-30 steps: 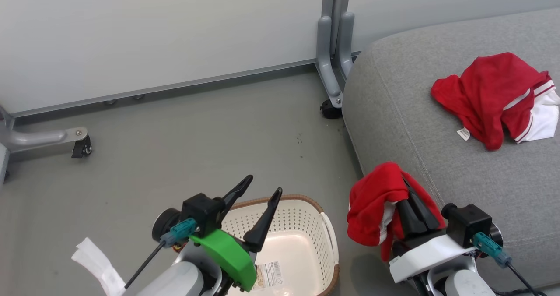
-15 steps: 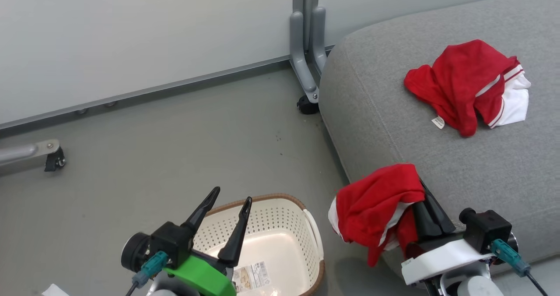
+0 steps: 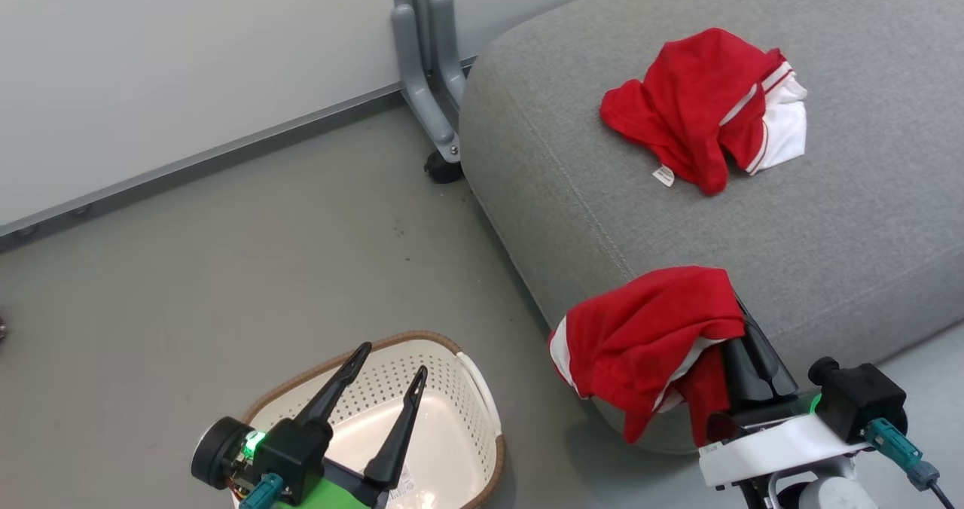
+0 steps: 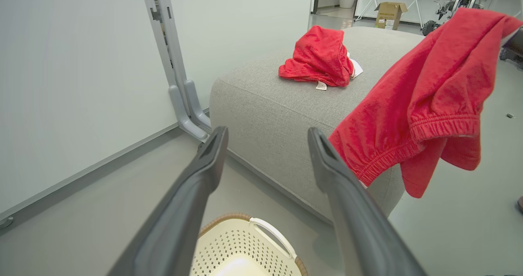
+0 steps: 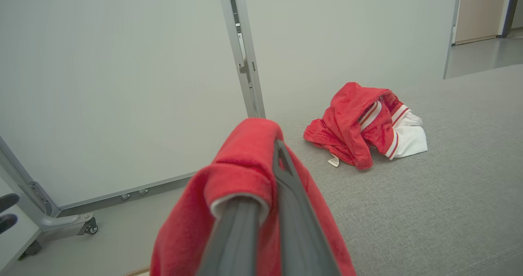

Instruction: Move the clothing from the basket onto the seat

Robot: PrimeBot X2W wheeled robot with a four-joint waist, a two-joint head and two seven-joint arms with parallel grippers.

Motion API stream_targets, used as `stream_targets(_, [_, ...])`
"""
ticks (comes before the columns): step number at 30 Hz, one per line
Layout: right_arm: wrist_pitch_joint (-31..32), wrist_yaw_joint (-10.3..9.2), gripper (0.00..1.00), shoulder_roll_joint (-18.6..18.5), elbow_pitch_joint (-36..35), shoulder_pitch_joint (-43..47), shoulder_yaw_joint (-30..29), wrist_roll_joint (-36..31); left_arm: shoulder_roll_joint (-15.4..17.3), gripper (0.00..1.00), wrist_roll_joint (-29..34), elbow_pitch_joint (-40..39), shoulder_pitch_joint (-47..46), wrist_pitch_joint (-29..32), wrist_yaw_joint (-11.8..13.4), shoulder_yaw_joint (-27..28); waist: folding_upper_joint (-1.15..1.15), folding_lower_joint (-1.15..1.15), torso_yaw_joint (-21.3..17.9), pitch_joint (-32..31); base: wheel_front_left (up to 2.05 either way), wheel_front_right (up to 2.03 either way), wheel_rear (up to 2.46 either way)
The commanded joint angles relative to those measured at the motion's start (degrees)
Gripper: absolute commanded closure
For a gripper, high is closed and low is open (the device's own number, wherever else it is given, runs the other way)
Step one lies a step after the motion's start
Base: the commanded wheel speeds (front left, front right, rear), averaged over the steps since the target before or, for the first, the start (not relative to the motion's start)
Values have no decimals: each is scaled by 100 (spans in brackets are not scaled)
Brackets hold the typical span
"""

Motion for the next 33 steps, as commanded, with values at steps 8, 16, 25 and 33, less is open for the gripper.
stream_targets(8, [-19,-5,100,42,-206,150,-274,-194,48,0,301,147,45,-3,-131,38,0,0,-900,502,0,0,0])
stream_targets(16, [-19,-5,100,61,-521,-124,-573,-118,131,0,441,213,-257,0,-343,8,0,0,-975,1005,0,0,0])
stream_targets(25, [-18,-4,100,22,-860,-1702,-1302,29,444,0,614,-97,-693,363,-523,-36,0,0,-614,2069,0,0,0])
stream_targets(33, [-18,-4,100,-792,-422,-4052,-1976,106,683,0,649,-577,-1178,591,-551,157,0,0,-153,3102,0,0,0])
